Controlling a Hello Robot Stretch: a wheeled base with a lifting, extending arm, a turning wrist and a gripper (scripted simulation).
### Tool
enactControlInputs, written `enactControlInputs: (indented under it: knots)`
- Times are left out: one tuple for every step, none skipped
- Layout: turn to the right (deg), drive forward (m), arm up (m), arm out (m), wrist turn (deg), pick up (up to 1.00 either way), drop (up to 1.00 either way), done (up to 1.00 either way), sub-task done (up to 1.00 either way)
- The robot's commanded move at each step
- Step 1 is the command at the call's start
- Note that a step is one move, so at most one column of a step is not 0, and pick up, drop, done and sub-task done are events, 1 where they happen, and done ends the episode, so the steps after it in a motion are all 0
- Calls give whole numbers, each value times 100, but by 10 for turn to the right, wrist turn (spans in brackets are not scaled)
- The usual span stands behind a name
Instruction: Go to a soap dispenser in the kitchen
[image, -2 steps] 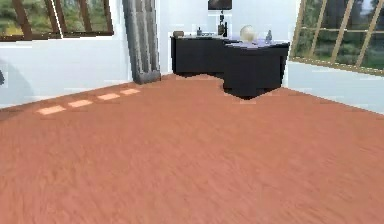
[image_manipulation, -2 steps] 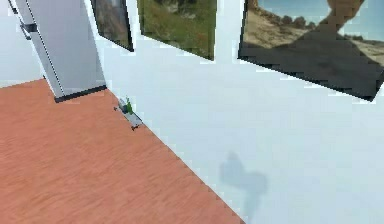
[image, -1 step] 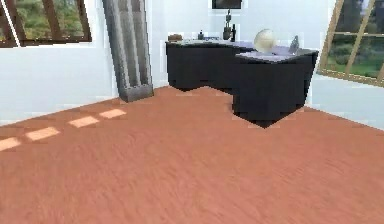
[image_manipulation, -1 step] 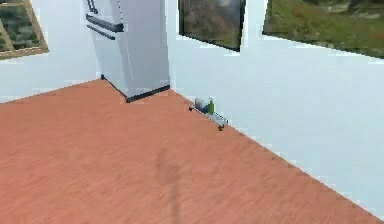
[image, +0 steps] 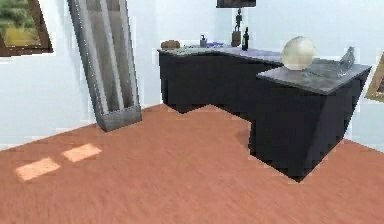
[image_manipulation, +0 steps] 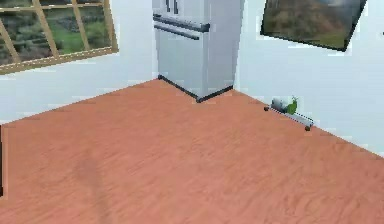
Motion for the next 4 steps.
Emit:
enactControlInputs:
  knots:
    - [0, 100, 0, 0, 0, 0, 0, 0, 0]
    - [0, 65, 0, 0, 0, 0, 0, 0, 0]
    - [150, 0, 0, 0, 0, 0, 0, 0, 0]
    - [0, 20, 0, 0, 0, 0, 0, 0, 0]
